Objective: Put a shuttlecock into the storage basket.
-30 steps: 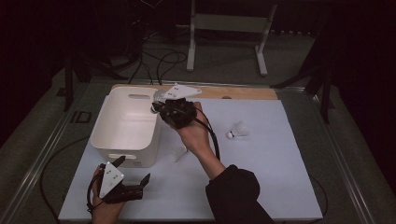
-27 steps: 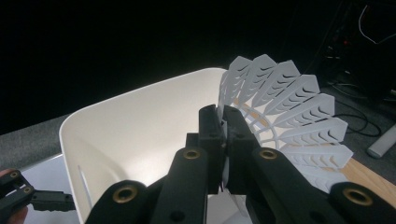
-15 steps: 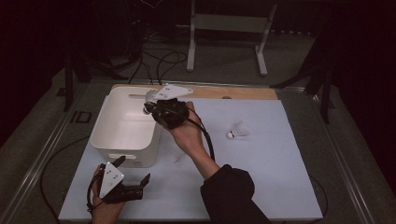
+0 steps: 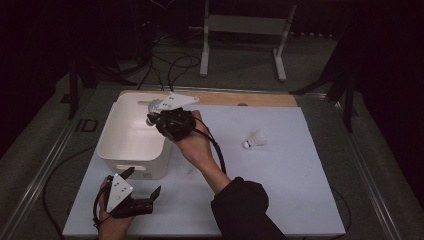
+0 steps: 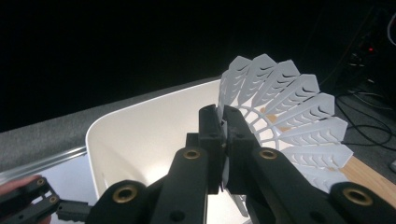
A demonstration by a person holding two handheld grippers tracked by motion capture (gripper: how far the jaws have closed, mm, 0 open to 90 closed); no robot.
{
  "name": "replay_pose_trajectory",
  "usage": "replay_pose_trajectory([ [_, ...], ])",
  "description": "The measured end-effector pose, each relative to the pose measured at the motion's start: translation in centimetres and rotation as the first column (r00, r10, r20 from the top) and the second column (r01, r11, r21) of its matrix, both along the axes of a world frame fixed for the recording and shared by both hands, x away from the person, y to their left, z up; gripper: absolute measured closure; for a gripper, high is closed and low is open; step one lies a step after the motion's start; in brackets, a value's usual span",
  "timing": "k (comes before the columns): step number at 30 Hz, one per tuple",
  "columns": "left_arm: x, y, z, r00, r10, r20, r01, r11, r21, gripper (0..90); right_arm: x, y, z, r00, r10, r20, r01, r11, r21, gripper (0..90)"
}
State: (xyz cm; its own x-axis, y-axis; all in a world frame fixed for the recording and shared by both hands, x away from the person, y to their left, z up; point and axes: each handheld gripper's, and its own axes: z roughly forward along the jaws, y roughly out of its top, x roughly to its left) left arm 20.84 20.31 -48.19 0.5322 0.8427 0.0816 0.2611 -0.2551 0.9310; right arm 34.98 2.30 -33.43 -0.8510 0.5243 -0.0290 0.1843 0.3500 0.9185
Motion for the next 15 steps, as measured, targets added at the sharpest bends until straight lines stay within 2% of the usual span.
replay_pose_trajectory([
  [1,0.0,0.0,0.0,1.0,0.0,0.0,0.0,1.0,0.001,0.3,0.0,0.1,-0.1,1.0,0.006,-0.005,-0.006,1.0,-0.004,81.3],
  [3,0.0,0.0,0.0,1.0,0.0,0.001,0.0,1.0,0.001,0.3,0.1,0.1,-0.4,0.9995,0.03,-0.011,-0.03,1.0,0.009,65.2],
  [7,0.0,0.0,0.0,1.0,-0.001,-0.001,0.001,1.0,0.002,0.3,0.2,0.1,-0.5,0.999,0.028,-0.035,-0.028,1.0,-0.008,38.4],
  [9,0.0,0.0,0.0,1.0,-0.001,0.0,0.001,1.0,0.004,0.3,0.2,0.0,-0.5,0.999,0.017,-0.042,-0.018,1.0,-0.02,36.8],
  [10,0.0,0.0,0.0,1.0,-0.001,0.0,0.001,1.0,0.003,0.3,0.3,-0.3,-0.5,0.9988,0.0,-0.048,-0.001,1.0,-0.019,30.1],
  [15,0.0,-0.1,0.0,1.0,-0.002,-0.001,0.002,1.0,0.003,0.3,0.4,-1.4,-0.2,0.9982,-0.05,-0.035,0.049,0.999,-0.014,15.5],
])
